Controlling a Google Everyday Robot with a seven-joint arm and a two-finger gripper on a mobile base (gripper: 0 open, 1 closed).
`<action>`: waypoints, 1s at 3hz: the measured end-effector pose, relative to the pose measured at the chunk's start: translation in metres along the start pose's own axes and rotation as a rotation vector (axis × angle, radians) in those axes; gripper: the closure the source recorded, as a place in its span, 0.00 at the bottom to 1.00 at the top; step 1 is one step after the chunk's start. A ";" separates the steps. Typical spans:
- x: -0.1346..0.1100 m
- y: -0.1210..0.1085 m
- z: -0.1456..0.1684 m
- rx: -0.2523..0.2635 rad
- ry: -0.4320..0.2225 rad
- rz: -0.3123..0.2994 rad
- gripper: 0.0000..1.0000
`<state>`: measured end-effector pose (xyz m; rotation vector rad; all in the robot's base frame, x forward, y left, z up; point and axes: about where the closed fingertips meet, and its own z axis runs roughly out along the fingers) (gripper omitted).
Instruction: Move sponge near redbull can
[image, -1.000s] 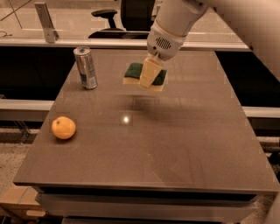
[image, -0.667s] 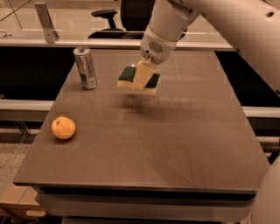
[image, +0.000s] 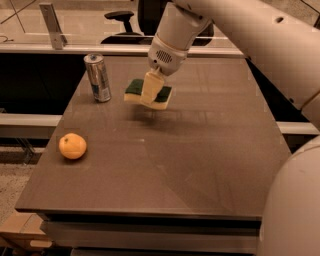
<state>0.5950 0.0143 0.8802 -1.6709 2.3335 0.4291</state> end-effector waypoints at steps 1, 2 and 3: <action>-0.015 0.000 0.011 -0.012 0.021 -0.026 1.00; -0.025 -0.004 0.019 -0.014 0.032 -0.045 1.00; -0.026 -0.010 0.026 -0.005 0.043 -0.044 1.00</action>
Offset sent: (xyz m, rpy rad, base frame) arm 0.0175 0.0366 -0.0109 -0.0458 0.0092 0.0744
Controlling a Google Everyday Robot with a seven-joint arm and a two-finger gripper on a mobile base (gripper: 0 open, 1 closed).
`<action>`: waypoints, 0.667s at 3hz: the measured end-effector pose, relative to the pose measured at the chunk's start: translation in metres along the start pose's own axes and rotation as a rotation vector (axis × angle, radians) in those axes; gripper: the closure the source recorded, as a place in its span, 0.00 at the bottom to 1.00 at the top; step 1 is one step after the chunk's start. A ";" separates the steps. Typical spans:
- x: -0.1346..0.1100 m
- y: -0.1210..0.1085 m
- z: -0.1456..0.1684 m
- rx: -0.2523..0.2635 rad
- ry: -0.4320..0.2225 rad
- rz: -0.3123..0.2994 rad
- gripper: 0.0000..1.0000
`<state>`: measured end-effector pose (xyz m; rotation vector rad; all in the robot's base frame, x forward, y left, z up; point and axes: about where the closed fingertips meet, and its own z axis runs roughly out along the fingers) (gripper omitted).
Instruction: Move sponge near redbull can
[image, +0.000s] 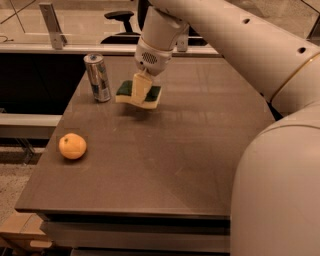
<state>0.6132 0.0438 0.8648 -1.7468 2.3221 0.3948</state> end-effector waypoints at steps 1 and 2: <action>0.005 -0.009 0.007 0.022 0.014 0.015 1.00; 0.009 -0.017 0.017 0.032 0.032 0.024 1.00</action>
Offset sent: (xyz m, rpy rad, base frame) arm 0.0197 -0.0139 -0.0288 -0.0666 -0.0141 -0.0462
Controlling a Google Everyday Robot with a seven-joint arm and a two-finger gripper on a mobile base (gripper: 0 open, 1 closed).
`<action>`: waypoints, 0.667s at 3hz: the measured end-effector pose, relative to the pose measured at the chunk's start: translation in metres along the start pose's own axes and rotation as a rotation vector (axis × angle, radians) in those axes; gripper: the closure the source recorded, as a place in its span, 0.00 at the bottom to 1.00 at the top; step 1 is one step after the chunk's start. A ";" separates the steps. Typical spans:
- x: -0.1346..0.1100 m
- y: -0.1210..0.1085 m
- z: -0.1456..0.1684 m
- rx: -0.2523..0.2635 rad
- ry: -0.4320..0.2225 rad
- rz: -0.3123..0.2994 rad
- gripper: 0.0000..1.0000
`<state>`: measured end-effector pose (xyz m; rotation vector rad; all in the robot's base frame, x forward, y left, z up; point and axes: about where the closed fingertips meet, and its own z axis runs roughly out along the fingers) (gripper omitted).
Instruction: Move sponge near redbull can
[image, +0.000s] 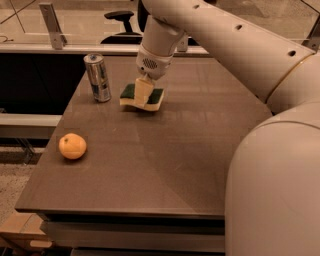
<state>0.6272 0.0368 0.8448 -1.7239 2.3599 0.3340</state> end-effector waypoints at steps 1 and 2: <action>-0.004 -0.003 0.010 0.000 0.023 -0.010 1.00; -0.012 -0.002 0.015 0.001 0.045 -0.032 1.00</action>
Offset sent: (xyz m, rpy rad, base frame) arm 0.0064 0.0218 -0.0084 -0.0749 0.0027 0.0581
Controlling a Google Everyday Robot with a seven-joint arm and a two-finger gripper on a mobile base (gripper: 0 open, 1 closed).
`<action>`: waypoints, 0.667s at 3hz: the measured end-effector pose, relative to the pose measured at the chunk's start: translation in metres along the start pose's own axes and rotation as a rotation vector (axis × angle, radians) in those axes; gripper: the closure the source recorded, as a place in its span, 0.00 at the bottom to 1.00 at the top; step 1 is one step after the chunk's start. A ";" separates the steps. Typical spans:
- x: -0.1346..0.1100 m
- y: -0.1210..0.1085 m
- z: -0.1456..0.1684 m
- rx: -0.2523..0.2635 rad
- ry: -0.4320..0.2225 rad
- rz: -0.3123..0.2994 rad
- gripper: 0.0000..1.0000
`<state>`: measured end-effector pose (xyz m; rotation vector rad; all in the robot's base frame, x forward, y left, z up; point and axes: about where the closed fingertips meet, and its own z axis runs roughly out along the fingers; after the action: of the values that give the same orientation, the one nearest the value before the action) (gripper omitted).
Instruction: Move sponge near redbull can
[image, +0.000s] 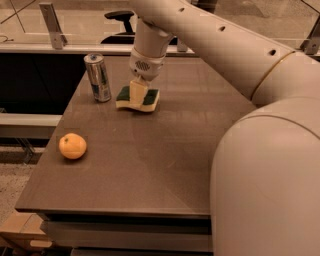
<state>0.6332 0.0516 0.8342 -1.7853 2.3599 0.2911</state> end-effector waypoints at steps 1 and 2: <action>-0.007 0.002 0.003 0.002 0.018 -0.020 1.00; -0.013 0.004 0.007 0.006 0.030 -0.033 1.00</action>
Offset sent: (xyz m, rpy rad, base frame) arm -0.0032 0.0191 -0.0008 -0.0525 -0.0071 0.0469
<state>0.6328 0.0664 0.8310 -1.8371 2.3462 0.2546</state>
